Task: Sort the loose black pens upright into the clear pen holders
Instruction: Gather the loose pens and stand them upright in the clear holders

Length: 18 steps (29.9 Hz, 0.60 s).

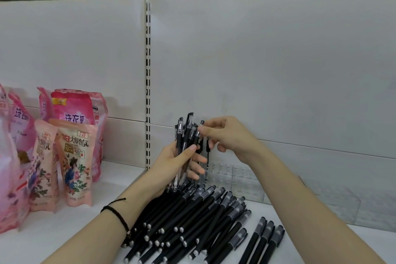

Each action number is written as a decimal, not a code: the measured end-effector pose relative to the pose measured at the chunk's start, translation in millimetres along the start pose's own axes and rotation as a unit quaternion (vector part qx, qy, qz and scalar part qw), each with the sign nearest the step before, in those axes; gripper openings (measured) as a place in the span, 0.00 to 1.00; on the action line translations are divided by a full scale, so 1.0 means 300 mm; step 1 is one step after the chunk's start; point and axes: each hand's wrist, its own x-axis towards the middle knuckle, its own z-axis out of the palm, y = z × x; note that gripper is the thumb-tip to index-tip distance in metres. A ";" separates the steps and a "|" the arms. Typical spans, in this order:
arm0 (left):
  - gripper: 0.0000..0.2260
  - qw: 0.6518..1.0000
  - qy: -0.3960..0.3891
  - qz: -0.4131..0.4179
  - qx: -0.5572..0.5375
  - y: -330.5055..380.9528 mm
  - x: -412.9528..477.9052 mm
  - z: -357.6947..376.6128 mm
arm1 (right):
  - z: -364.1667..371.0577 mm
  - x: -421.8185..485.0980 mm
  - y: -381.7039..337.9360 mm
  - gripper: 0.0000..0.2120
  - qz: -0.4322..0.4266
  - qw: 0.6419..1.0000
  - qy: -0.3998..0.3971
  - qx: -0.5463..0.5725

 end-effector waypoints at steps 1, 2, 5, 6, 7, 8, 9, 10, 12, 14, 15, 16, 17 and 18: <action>0.16 1.000 0.005 -0.001 -0.001 -0.002 0.001 0.001 | 0.003 0.002 0.000 0.06 -0.002 1.000 0.010 0.002; 0.14 1.000 0.012 0.002 0.000 -0.003 0.002 0.002 | 0.005 0.007 -0.001 0.07 -0.008 1.000 0.026 0.006; 0.10 0.998 0.056 0.018 0.000 -0.001 0.007 -0.002 | -0.011 0.026 -0.006 0.09 -0.036 0.992 0.115 0.046; 0.08 0.997 0.074 0.022 -0.004 0.001 0.010 -0.007 | -0.024 0.032 -0.009 0.08 -0.051 0.986 0.151 0.055; 0.07 0.996 0.089 0.026 -0.008 0.003 0.013 -0.011 | -0.039 0.038 -0.011 0.07 -0.067 0.979 0.183 0.055; 0.06 0.995 0.100 0.030 -0.008 0.004 0.016 -0.014 | -0.052 0.042 -0.013 0.06 -0.081 0.974 0.206 0.043; 0.05 0.994 0.106 0.034 -0.004 0.003 0.019 -0.016 | -0.061 0.045 -0.014 0.05 -0.093 0.971 0.218 0.026; 0.04 0.993 0.109 0.036 0.004 0.002 0.020 -0.016 | -0.067 0.046 -0.014 0.05 -0.101 0.970 0.220 0.010; 0.04 0.993 0.106 0.040 0.030 -0.005 0.017 -0.013 | -0.067 0.050 -0.010 0.04 -0.107 0.971 0.213 -0.007; 0.03 0.992 0.105 0.048 0.058 -0.012 0.012 -0.010 | -0.062 0.056 -0.002 0.04 -0.112 0.971 0.211 -0.027; 0.03 0.990 0.111 0.053 0.070 -0.016 0.012 -0.010 | -0.061 0.059 0.001 0.03 -0.115 0.969 0.214 -0.038; 0.03 0.988 0.120 0.059 0.080 -0.019 0.014 -0.013 | -0.062 0.061 0.003 0.03 -0.118 0.967 0.219 -0.049; 0.03 0.985 0.130 0.066 0.087 -0.021 0.018 -0.017 | -0.064 0.062 0.002 0.04 -0.121 0.965 0.225 -0.059; 0.03 0.983 0.141 0.072 0.089 -0.023 0.022 -0.024 | -0.067 0.061 0.000 0.04 -0.122 0.963 0.229 -0.067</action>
